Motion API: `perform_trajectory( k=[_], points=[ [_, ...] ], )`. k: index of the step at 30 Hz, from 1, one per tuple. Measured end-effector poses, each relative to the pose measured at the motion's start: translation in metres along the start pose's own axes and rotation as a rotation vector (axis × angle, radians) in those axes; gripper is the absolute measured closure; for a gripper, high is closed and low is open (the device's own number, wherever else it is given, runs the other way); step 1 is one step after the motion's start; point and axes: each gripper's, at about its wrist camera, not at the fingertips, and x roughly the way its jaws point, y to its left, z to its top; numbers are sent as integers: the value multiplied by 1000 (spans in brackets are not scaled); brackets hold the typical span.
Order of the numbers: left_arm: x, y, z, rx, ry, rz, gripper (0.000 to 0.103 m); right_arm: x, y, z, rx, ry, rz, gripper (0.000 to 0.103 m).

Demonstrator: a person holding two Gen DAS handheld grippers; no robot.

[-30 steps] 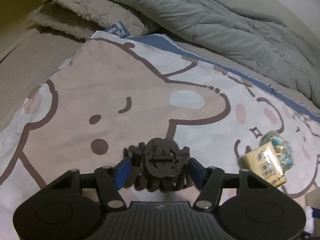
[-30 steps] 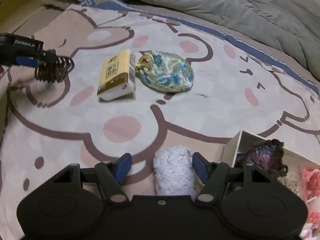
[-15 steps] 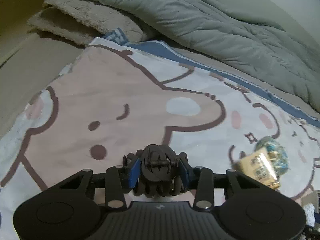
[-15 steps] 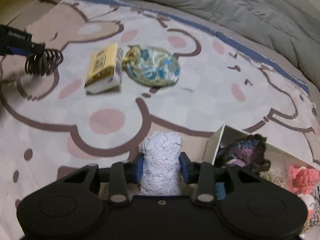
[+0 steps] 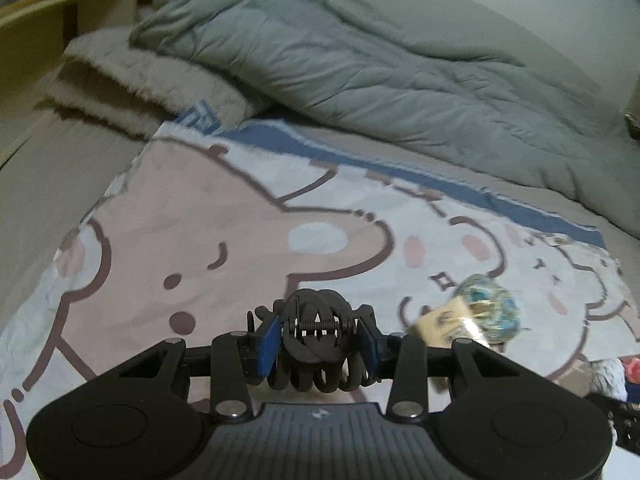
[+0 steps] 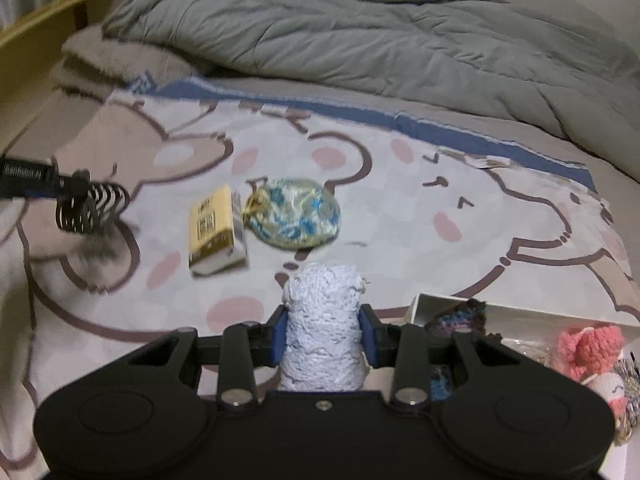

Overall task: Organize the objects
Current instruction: 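Lift the claw clip with left tool while right carries the lacy piece toward the box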

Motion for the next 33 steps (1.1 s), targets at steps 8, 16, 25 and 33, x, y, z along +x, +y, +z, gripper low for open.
perform_trajectory(
  k=[8, 16, 25, 33],
  points=[
    [-41, -28, -3, 51, -62, -66, 61, -33, -9, 2, 69, -66, 9, 65],
    [-77, -51, -10, 94, -107, -116, 61, -63, -20, -3, 119, -119, -1, 65],
    [-102, -79, -24, 133, -126, -178, 61, -95, -34, -12, 150, -181, -14, 65],
    [-105, -115, -37, 108, -86, -298, 61, -113, -60, -27, 184, -193, -56, 65]
  ],
)
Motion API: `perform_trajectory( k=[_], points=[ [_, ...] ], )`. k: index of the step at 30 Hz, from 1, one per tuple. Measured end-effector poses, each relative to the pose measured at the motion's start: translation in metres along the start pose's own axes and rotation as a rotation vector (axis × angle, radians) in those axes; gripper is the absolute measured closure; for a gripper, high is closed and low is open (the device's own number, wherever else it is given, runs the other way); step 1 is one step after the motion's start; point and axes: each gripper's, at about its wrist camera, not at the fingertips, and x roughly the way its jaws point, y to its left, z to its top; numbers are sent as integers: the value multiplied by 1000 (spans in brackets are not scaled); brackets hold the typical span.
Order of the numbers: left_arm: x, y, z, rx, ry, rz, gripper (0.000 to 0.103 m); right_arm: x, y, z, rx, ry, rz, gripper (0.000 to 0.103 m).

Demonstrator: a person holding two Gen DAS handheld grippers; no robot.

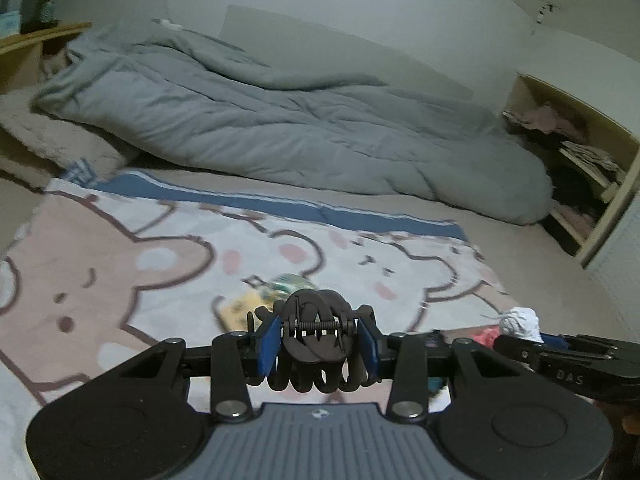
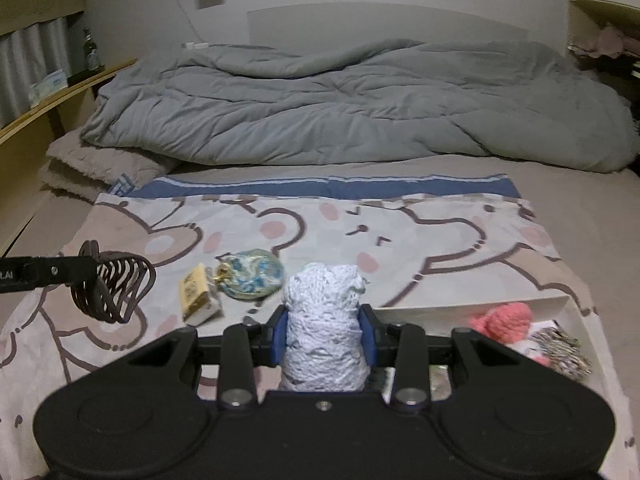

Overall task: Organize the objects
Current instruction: 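Lift the claw clip with left tool while right carries the lacy piece toward the box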

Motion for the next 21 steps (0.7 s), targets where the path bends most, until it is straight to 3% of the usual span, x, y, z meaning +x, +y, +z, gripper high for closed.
perform_trajectory(
  k=[21],
  points=[
    [59, -156, -54, 114, 162, -256, 61, -26, -118, -43, 87, 52, -188, 65]
  ],
)
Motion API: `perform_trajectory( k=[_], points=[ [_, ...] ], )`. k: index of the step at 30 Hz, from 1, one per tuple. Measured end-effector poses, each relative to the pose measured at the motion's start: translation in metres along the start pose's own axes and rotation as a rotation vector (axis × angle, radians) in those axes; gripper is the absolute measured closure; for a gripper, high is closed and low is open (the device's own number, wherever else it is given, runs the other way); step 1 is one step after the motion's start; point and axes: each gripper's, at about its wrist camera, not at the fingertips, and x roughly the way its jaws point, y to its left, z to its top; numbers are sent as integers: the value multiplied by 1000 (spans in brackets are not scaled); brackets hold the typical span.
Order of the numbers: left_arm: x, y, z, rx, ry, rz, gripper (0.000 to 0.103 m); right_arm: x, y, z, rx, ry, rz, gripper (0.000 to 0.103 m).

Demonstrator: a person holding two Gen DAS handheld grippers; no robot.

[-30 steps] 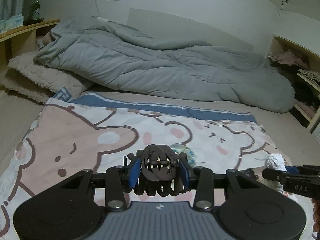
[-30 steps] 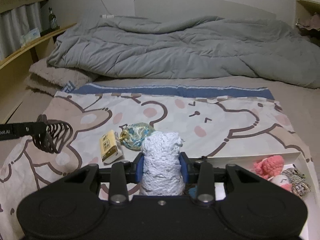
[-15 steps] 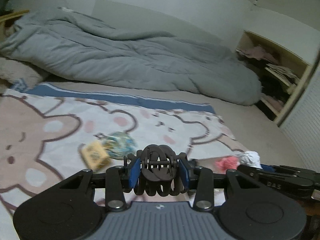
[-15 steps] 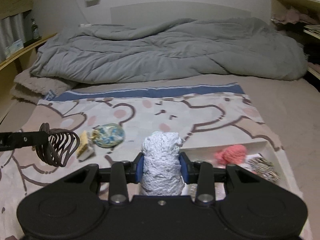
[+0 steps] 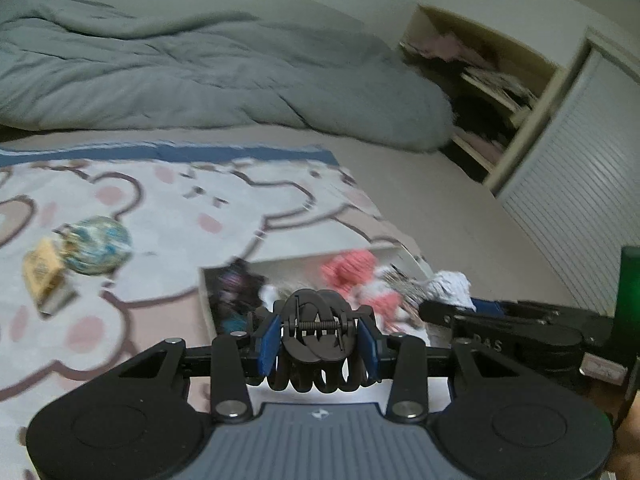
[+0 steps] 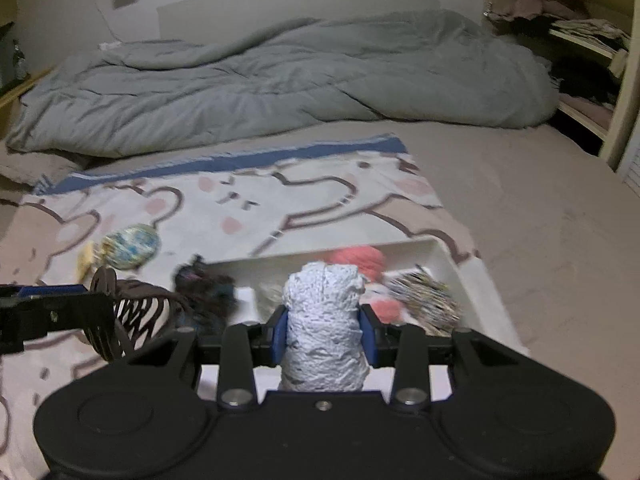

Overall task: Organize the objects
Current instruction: 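Lift the claw clip with left tool while right carries the lacy piece toward the box, then lower lacy piece into the box opening right tool while left releases the claw clip there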

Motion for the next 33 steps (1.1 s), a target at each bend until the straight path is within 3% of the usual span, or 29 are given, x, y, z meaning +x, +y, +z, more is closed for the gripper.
perform_trajectory(
  k=[7, 14, 24, 33],
  points=[
    [38, -41, -16, 108, 84, -46, 61, 7, -36, -16, -4, 43, -57, 65],
    [70, -75, -30, 322, 150, -105, 61, 21, -60, -29, -34, 98, -77, 65],
    [106, -118, -50, 675, 201, -274, 60, 39, -79, -39, -52, 150, -96, 65],
    [129, -125, -59, 808, 237, -323, 60, 52, -85, -45, -126, 205, -117, 65]
  ],
)
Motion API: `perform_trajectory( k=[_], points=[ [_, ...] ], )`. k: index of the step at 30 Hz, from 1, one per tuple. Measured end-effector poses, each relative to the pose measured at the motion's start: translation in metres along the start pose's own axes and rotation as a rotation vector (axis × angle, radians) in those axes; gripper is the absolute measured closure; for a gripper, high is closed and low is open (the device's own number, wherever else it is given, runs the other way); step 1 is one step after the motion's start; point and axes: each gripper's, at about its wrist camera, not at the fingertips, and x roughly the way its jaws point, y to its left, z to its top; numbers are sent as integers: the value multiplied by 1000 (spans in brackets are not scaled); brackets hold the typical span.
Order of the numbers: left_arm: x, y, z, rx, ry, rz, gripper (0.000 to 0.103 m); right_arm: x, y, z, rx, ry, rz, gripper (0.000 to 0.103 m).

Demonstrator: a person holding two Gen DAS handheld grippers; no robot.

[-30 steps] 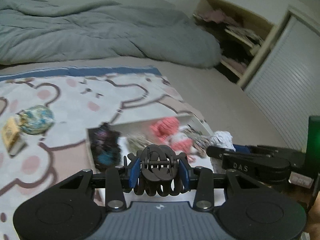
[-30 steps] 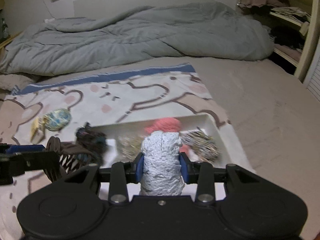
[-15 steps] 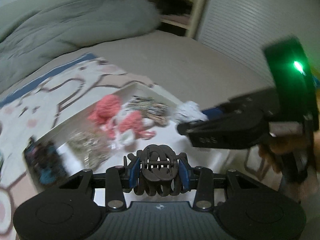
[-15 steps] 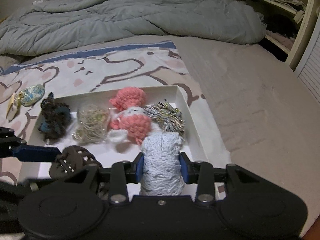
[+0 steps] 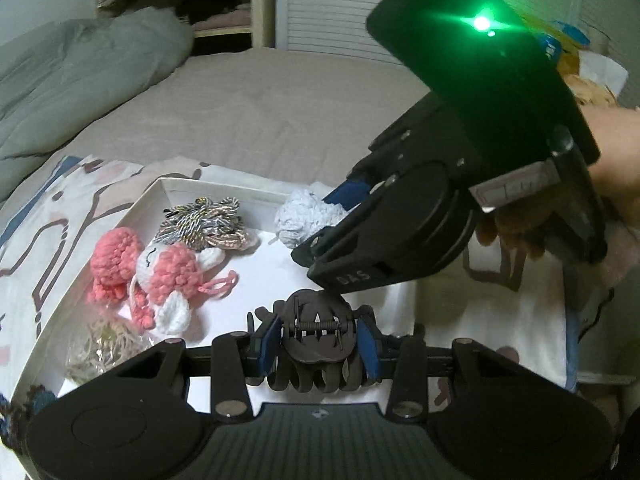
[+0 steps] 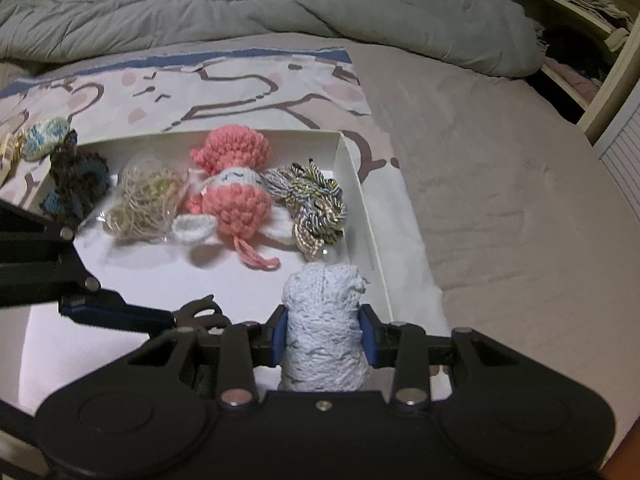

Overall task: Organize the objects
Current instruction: 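Lower lacy piece into the box opening right tool while left releases the claw clip there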

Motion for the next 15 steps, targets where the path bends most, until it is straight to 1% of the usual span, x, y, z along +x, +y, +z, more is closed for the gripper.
perform_trajectory(
  k=[4, 5, 7, 10, 13, 15],
  points=[
    [2, 1, 1, 38, -18, 9, 60, 7, -2, -1, 0, 20, -10, 63],
    [3, 2, 1, 39, -19, 10, 60, 7, -3, -1, 7, 20, -14, 61],
    [6, 3, 0, 37, -20, 16, 60, 7, -4, -1, 22, 25, -19, 51],
    [8, 6, 0, 24, -16, 23, 59, 4, -8, 1, 65, 19, 0, 51],
    [5, 7, 0, 2, -20, 20, 53, 1, -11, 2, 102, 12, 14, 51],
    [2, 8, 0, -7, -25, 16, 52, 0, -11, 2, 112, 12, 21, 51]
  ],
)
